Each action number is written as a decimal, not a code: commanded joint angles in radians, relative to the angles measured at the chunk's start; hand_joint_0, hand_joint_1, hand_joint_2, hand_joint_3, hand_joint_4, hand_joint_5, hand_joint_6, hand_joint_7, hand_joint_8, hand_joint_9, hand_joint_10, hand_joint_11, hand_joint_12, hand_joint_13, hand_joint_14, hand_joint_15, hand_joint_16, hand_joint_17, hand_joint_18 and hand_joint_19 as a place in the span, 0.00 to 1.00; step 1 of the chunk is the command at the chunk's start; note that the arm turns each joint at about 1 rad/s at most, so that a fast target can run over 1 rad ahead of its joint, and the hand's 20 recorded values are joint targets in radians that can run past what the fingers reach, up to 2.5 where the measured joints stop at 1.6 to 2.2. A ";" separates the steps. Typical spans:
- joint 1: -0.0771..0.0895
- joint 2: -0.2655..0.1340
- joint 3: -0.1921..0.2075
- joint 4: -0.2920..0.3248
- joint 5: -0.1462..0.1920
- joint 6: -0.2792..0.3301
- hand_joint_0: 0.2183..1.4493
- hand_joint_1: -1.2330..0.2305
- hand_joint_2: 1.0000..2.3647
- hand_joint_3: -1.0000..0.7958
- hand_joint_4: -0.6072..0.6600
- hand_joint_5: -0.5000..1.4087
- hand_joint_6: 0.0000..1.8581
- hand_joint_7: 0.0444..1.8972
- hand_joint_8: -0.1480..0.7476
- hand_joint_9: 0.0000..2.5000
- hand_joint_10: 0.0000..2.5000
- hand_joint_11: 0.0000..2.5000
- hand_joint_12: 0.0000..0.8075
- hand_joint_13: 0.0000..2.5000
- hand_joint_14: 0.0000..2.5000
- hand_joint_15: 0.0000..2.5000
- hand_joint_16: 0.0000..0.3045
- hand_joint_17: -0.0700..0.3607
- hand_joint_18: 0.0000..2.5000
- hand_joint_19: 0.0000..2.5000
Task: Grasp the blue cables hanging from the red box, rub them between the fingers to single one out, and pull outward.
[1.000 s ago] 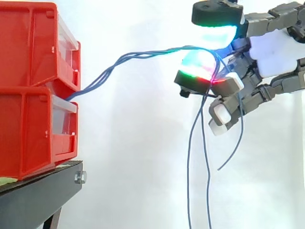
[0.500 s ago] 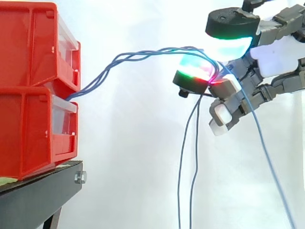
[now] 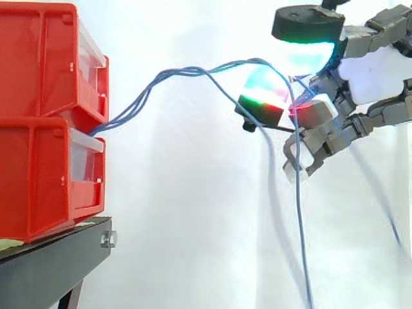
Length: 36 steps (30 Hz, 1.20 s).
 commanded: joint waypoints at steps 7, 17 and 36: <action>0.000 0.000 0.000 -0.001 0.001 0.000 0.32 0.41 0.00 0.32 0.51 0.19 0.45 0.61 0.45 0.49 0.01 0.42 0.47 0.32 0.01 0.28 0.16 0.42 0.21 0.25; 0.002 0.000 0.000 -0.001 0.001 0.000 0.37 0.27 0.00 0.30 0.51 0.19 0.49 0.59 0.46 0.50 0.01 0.51 0.46 0.33 0.01 0.29 0.15 0.41 0.23 0.24; 0.002 0.000 0.000 -0.001 0.002 0.000 0.30 0.41 0.01 0.38 0.52 0.21 0.45 0.65 0.44 0.55 0.01 0.45 0.48 0.35 0.01 0.29 0.16 0.41 0.24 0.26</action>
